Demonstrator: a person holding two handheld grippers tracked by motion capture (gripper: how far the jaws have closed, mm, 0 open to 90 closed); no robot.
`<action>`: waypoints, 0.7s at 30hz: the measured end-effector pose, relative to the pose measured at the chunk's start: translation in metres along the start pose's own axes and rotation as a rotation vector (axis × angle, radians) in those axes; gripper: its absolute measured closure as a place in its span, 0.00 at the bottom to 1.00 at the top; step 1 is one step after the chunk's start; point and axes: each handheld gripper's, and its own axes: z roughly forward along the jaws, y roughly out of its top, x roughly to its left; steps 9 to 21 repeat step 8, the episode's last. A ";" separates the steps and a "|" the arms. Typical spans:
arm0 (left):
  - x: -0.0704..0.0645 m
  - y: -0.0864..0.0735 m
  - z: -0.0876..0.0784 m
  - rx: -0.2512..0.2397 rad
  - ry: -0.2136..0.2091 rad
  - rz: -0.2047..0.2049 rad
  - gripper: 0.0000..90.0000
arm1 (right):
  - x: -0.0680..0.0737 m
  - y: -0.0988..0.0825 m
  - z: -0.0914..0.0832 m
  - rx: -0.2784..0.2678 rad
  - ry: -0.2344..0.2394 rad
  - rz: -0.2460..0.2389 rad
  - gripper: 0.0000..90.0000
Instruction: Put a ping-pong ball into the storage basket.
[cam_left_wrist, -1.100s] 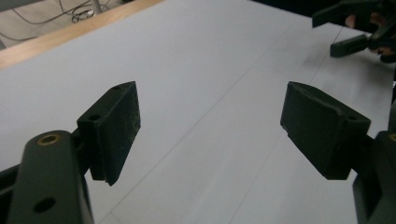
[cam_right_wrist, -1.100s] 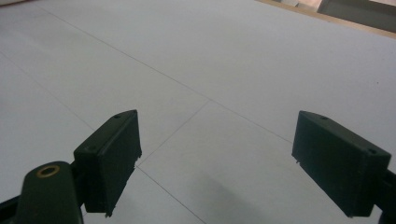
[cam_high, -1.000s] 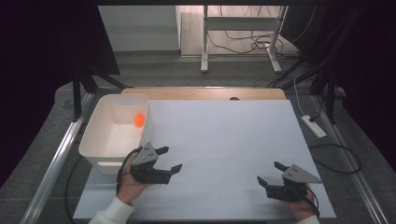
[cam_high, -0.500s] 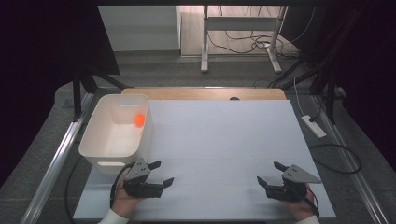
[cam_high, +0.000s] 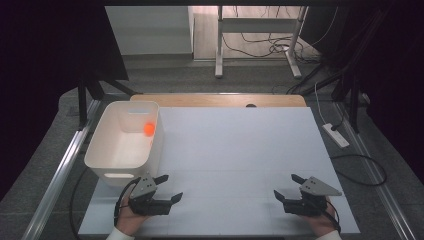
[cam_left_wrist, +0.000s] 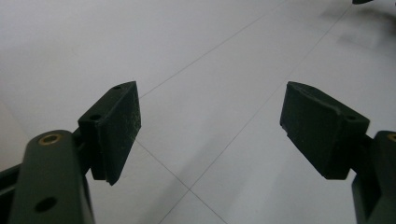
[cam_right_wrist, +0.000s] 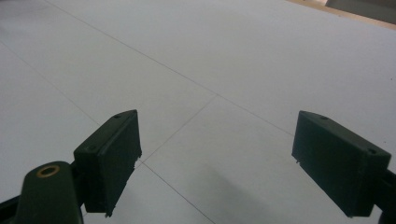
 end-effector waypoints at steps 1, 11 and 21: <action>0.000 0.000 0.000 -0.001 0.002 0.000 0.23 | 0.000 0.000 0.000 0.000 0.001 0.000 0.17; -0.001 0.000 0.002 0.000 -0.002 0.004 0.23 | 0.000 -0.001 -0.001 0.007 0.014 -0.006 0.17; -0.001 0.000 0.002 0.000 -0.002 0.004 0.23 | 0.000 -0.001 -0.001 0.007 0.014 -0.006 0.17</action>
